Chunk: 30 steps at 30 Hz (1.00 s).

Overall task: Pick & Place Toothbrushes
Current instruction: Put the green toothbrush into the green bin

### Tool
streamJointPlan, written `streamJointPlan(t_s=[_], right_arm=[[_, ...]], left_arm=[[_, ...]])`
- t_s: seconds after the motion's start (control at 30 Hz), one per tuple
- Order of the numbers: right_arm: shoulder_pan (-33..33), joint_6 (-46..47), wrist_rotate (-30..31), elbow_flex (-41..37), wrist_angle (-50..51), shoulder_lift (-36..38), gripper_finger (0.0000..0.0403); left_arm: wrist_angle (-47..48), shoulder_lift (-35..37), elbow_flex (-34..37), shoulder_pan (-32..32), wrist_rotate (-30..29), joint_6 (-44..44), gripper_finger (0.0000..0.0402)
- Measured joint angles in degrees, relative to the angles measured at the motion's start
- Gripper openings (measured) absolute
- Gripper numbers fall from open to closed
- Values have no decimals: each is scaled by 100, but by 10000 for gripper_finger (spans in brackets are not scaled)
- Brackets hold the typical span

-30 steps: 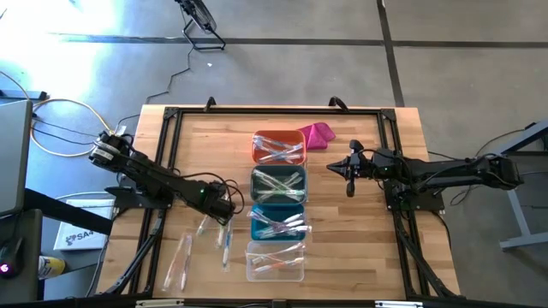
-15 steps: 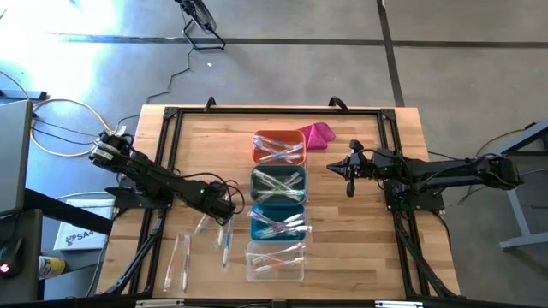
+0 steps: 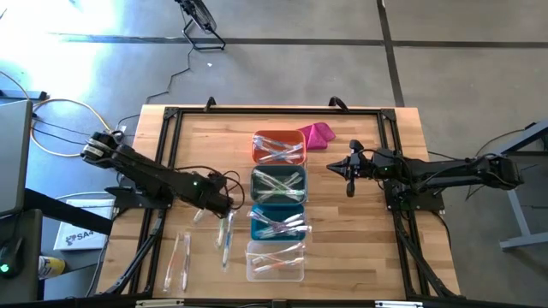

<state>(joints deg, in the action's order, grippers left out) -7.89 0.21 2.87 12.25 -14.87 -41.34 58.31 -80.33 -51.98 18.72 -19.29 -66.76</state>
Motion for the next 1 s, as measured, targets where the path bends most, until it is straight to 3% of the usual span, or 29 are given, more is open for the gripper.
streamJointPlan(t_s=[0.43,0.73,1.0], right_arm=[[0,0,0,0,-2,0,4],[1,0,0,0,-2,2,4],[-2,0,0,0,-11,2,4]], left_arm=[[-375,330,-1608,-2,-1607,2223,17],[-2198,326,-1741,-153,-1714,4683,17],[-2689,116,-1720,-782,-1498,5346,17]])
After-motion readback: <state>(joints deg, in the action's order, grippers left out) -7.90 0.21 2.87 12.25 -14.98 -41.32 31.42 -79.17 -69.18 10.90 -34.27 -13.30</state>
